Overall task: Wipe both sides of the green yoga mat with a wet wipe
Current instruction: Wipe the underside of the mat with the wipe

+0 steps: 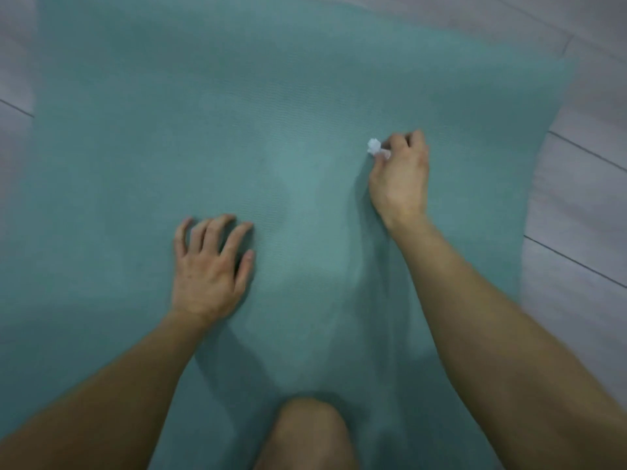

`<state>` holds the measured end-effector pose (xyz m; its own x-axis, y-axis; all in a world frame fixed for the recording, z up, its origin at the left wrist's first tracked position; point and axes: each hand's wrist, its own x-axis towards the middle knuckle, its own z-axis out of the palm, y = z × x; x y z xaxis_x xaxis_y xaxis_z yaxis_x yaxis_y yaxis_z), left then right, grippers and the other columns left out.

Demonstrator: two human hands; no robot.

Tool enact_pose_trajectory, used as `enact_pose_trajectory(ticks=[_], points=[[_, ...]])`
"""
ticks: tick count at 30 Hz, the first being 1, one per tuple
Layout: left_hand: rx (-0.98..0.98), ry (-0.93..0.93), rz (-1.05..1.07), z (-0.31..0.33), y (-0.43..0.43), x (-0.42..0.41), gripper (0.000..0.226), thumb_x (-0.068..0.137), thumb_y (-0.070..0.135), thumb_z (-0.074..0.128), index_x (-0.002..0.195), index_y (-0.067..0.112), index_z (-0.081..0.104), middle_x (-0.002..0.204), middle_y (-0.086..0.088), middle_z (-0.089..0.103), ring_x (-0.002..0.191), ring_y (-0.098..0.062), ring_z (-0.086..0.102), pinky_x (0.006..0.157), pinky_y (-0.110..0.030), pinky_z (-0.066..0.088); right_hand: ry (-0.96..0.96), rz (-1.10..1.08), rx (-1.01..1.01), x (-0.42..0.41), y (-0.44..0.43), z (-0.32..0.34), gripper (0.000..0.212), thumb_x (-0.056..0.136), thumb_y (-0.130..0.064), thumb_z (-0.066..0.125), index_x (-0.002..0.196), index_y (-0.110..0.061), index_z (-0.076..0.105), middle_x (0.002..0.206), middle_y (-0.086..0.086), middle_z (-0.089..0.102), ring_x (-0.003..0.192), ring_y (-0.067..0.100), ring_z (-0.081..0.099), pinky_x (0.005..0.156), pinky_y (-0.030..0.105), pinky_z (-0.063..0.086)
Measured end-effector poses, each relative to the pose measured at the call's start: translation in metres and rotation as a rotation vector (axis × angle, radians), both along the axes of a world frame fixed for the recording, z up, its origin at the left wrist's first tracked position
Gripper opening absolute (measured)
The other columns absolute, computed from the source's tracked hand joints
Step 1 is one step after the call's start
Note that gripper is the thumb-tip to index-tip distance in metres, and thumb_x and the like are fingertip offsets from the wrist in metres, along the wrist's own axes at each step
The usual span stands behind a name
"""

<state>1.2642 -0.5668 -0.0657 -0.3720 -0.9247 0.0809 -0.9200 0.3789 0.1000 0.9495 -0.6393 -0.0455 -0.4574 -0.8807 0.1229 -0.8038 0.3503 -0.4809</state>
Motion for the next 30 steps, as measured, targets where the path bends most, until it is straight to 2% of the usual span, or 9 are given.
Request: enact_pose_trajectory(ticks=[6,10,13,16,18,21,24,26,30], points=[[0.026,0.107,-0.01,-0.007,-0.001,0.004,0.047,0.095,0.038,0.059,0.137,0.019,0.065,0.141,-0.013,0.054,0.125,-0.042,0.051,0.121,-0.06,0.027,-0.005,0.764,-0.039,0.087,0.078,0.0,0.016,0.098,-0.002,0.058,0.107,-0.003,0.071,0.104,0.015,0.06,0.099,0.033,0.058,0.086,0.042,0.053],[-0.007,0.131,-0.013,-0.009,-0.001,0.004,0.048,0.095,0.039,0.057,0.137,0.017,0.065,0.139,-0.013,0.054,0.126,-0.04,0.05,0.122,-0.059,0.025,0.146,0.159,-0.073,-0.036,0.036,-0.006,0.019,0.099,-0.013,0.057,0.097,-0.002,0.071,0.099,0.019,0.062,0.092,0.038,0.06,0.081,0.046,0.051],[-0.019,0.142,-0.011,-0.008,0.0,0.004,0.046,0.095,0.038,0.058,0.136,0.019,0.066,0.138,-0.012,0.054,0.125,-0.04,0.049,0.121,-0.058,0.026,0.022,-0.057,-0.101,0.01,0.051,-0.005,0.016,0.097,-0.007,0.058,0.1,-0.002,0.073,0.099,0.019,0.063,0.092,0.039,0.062,0.083,0.04,0.045],[-0.025,0.149,-0.006,-0.008,-0.001,0.003,0.045,0.095,0.038,0.058,0.135,0.019,0.065,0.139,-0.011,0.054,0.124,-0.039,0.048,0.12,-0.057,0.028,-0.053,0.663,-0.056,0.104,0.104,-0.003,0.024,0.1,-0.009,0.051,0.109,-0.003,0.073,0.101,0.016,0.062,0.097,0.035,0.06,0.085,0.043,0.052],[-0.023,0.167,-0.004,-0.009,-0.002,0.004,0.044,0.095,0.037,0.057,0.134,0.019,0.065,0.138,-0.011,0.054,0.124,-0.039,0.049,0.12,-0.057,0.028,0.04,0.909,-0.031,0.083,0.102,0.003,0.031,0.104,-0.017,0.047,0.117,-0.006,0.073,0.103,0.013,0.062,0.101,0.031,0.058,0.09,0.04,0.052],[-0.04,0.173,0.0,-0.011,-0.003,0.005,0.043,0.094,0.036,0.058,0.133,0.019,0.065,0.137,-0.01,0.054,0.124,-0.038,0.048,0.119,-0.057,0.028,0.266,0.386,-0.066,-0.02,0.04,0.003,0.026,0.101,-0.02,0.054,0.108,-0.006,0.075,0.101,0.018,0.065,0.1,0.039,0.062,0.087,0.045,0.051],[-0.036,0.177,-0.005,-0.011,-0.003,0.004,0.043,0.094,0.035,0.059,0.133,0.019,0.065,0.137,-0.01,0.055,0.123,-0.038,0.049,0.118,-0.057,0.029,0.101,-0.221,0.007,-0.039,0.012,0.005,0.034,0.099,-0.021,0.047,0.108,-0.005,0.076,0.107,0.022,0.069,0.104,0.042,0.063,0.091,0.045,0.044],[-0.037,0.17,0.002,-0.009,-0.004,0.004,0.043,0.093,0.034,0.06,0.133,0.019,0.066,0.137,-0.01,0.055,0.124,-0.037,0.049,0.119,-0.057,0.029,-0.003,-0.044,-0.024,0.036,0.019,-0.001,0.027,0.099,-0.014,0.053,0.109,-0.005,0.077,0.105,0.019,0.071,0.099,0.038,0.066,0.091,0.042,0.047],[-0.012,0.164,0.001,-0.008,-0.003,0.004,0.044,0.092,0.034,0.061,0.132,0.018,0.066,0.138,-0.01,0.055,0.124,-0.037,0.05,0.119,-0.057,0.029,0.012,0.802,-0.021,0.094,0.048,0.006,0.027,0.102,-0.017,0.054,0.114,-0.01,0.077,0.102,0.012,0.067,0.098,0.03,0.061,0.089,0.036,0.048]])
